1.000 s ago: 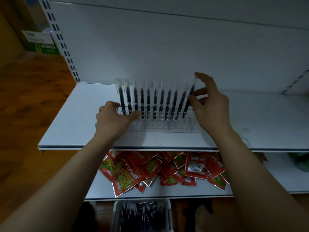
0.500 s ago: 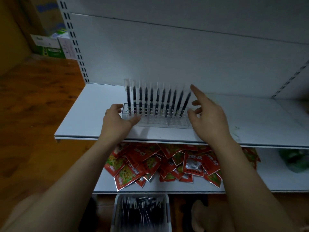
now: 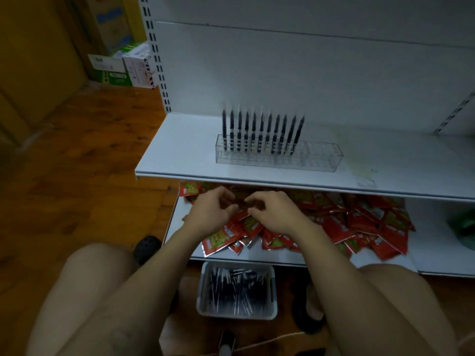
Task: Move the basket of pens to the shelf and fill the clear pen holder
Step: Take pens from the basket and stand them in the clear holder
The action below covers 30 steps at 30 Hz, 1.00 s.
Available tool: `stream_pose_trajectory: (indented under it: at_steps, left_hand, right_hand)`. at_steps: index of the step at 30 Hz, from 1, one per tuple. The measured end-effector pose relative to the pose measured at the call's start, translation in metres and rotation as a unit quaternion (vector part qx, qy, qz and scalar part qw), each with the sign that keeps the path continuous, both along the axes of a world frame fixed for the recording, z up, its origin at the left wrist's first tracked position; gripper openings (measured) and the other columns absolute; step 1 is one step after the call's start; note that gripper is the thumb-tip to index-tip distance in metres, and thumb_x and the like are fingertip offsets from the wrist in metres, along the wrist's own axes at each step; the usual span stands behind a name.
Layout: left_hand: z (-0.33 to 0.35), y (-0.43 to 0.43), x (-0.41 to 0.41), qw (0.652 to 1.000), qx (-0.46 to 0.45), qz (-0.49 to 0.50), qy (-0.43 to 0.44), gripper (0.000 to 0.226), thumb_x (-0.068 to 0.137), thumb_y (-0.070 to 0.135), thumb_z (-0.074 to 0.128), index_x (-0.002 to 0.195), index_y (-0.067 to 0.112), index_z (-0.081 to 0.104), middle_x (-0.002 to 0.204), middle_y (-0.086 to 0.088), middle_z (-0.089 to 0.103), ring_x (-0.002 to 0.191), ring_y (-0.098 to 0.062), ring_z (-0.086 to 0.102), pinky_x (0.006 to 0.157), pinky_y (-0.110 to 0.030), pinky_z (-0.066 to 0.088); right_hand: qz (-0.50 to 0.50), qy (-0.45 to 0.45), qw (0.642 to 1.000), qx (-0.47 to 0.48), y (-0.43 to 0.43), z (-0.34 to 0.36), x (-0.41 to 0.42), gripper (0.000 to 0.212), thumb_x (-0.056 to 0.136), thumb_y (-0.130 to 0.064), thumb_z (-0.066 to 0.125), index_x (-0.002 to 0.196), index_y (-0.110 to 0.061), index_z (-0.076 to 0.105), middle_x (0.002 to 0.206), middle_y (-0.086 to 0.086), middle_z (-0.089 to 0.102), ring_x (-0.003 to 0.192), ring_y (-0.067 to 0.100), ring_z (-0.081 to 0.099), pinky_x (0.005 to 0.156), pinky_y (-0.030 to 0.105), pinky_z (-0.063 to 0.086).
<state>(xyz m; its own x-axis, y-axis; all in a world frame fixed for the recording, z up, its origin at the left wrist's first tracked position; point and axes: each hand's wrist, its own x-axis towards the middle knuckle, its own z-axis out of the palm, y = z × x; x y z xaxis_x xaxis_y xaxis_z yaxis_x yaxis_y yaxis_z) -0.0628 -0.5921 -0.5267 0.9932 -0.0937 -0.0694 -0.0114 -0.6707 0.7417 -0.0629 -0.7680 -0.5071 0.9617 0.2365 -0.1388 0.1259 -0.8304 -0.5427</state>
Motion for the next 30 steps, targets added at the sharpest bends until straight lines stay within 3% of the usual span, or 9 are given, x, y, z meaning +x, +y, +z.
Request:
stream_pose_trajectory:
  at_steps: [2, 5, 11, 16, 19, 22, 26, 30]
  left_hand:
    - [-0.022, 0.003, -0.005, 0.997, 0.062, -0.033, 0.043, 0.021, 0.085, 0.029, 0.070, 0.104, 0.021, 0.063, 0.096, 0.004, 0.068, 0.091, -0.014, 0.063, 0.079, -0.028, 0.051]
    - [-0.052, 0.008, -0.012, 0.985, 0.116, -0.062, 0.112, 0.028, 0.084, 0.031, 0.069, 0.107, 0.017, 0.063, 0.102, -0.003, 0.069, 0.093, -0.022, 0.064, 0.080, -0.034, 0.052]
    - [-0.121, 0.013, -0.034, 0.965, 0.088, -0.001, 0.246, 0.027, 0.082, 0.030, 0.071, 0.104, 0.017, 0.063, 0.101, -0.004, 0.068, 0.081, -0.016, 0.062, 0.070, -0.026, 0.049]
    - [-0.194, 0.020, -0.051, 0.934, 0.092, 0.019, 0.345, 0.018, 0.074, 0.032, 0.073, 0.089, 0.022, 0.068, 0.090, -0.003, 0.073, 0.085, -0.018, 0.068, 0.082, -0.035, 0.056]
    - [-0.215, 0.020, -0.045, 0.920, 0.033, 0.072, 0.384, 0.020, 0.079, 0.027, 0.074, 0.094, 0.017, 0.067, 0.090, -0.007, 0.073, 0.077, -0.018, 0.067, 0.069, -0.029, 0.055]
    - [-0.233, 0.016, -0.036, 0.897, -0.046, 0.131, 0.421, 0.016, 0.084, 0.019, 0.073, 0.093, 0.014, 0.060, 0.083, -0.011, 0.067, 0.066, -0.018, 0.059, 0.051, -0.024, 0.043]
    - [-0.254, 0.005, -0.035, 0.872, -0.102, 0.165, 0.450, 0.015, 0.087, 0.011, 0.069, 0.093, 0.010, 0.056, 0.073, -0.007, 0.056, 0.059, -0.014, 0.051, 0.036, -0.015, 0.037]
    - [-0.268, 0.005, -0.042, 0.858, -0.128, 0.181, 0.464, 0.015, 0.086, 0.012, 0.070, 0.092, 0.013, 0.056, 0.084, -0.011, 0.060, 0.063, -0.016, 0.053, 0.037, -0.014, 0.037]
  right_hand:
    - [0.008, 0.043, 0.999, -0.014, 0.000, -0.019, -0.002, 0.032, 0.089, -0.029, 0.062, 0.120, -0.025, 0.065, 0.113, 0.000, 0.069, 0.100, 0.016, 0.063, 0.088, 0.028, 0.050]
    - [0.024, 0.128, 0.991, -0.021, 0.001, -0.052, -0.005, 0.029, 0.090, -0.027, 0.062, 0.118, -0.019, 0.066, 0.114, 0.002, 0.068, 0.092, 0.017, 0.062, 0.084, 0.030, 0.051]
    - [-0.016, 0.277, 0.961, -0.006, 0.006, -0.148, -0.029, 0.017, 0.092, -0.023, 0.061, 0.105, -0.014, 0.068, 0.102, 0.008, 0.065, 0.084, 0.019, 0.058, 0.073, 0.026, 0.048]
    - [-0.052, 0.374, 0.926, -0.019, 0.007, -0.238, -0.058, 0.032, 0.097, -0.007, 0.047, 0.126, -0.006, 0.060, 0.133, 0.012, 0.056, 0.118, 0.027, 0.054, 0.096, 0.030, 0.045]
    - [-0.066, 0.392, 0.917, -0.030, 0.009, -0.270, -0.056, 0.039, 0.095, -0.004, 0.046, 0.133, -0.008, 0.055, 0.140, 0.016, 0.048, 0.120, 0.030, 0.052, 0.093, 0.029, 0.045]
    - [-0.076, 0.416, 0.906, -0.024, 0.012, -0.296, -0.050, 0.048, 0.092, 0.001, 0.045, 0.139, -0.010, 0.047, 0.147, 0.019, 0.033, 0.114, 0.033, 0.052, 0.083, 0.030, 0.043]
    - [-0.070, 0.446, 0.892, -0.021, 0.014, -0.324, -0.046, 0.061, 0.092, 0.003, 0.045, 0.150, -0.013, 0.030, 0.160, 0.009, -0.003, 0.145, 0.034, 0.019, 0.109, 0.036, 0.037]
    - [-0.056, 0.478, 0.876, -0.035, 0.016, -0.342, -0.043, 0.065, 0.095, -0.001, 0.045, 0.153, -0.013, 0.020, 0.162, 0.004, -0.008, 0.147, 0.031, 0.011, 0.110, 0.039, 0.037]
